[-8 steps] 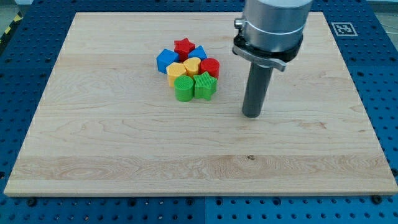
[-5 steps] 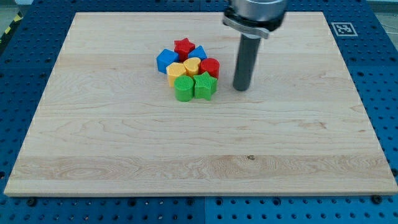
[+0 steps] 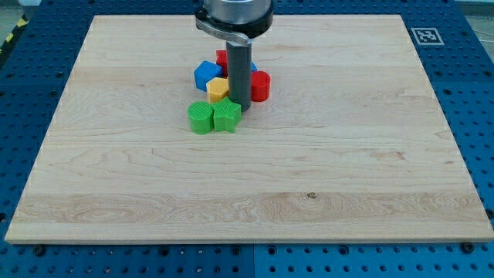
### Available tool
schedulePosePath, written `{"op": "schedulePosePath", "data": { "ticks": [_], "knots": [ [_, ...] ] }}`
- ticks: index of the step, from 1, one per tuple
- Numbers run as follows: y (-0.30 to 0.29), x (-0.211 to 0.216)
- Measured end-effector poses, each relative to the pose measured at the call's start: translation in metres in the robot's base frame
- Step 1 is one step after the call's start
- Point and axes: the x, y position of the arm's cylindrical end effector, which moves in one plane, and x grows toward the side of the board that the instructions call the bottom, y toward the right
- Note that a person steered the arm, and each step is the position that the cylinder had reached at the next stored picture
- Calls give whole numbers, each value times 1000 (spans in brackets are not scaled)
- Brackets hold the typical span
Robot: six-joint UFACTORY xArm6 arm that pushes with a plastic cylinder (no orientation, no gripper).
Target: Push the green blocks to the bottom left side of the board
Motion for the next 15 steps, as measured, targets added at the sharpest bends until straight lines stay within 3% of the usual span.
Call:
{"op": "schedulePosePath", "data": {
  "ticks": [4, 8, 15],
  "knots": [
    [-65, 28],
    [-65, 40],
    [-85, -5]
  ]
}}
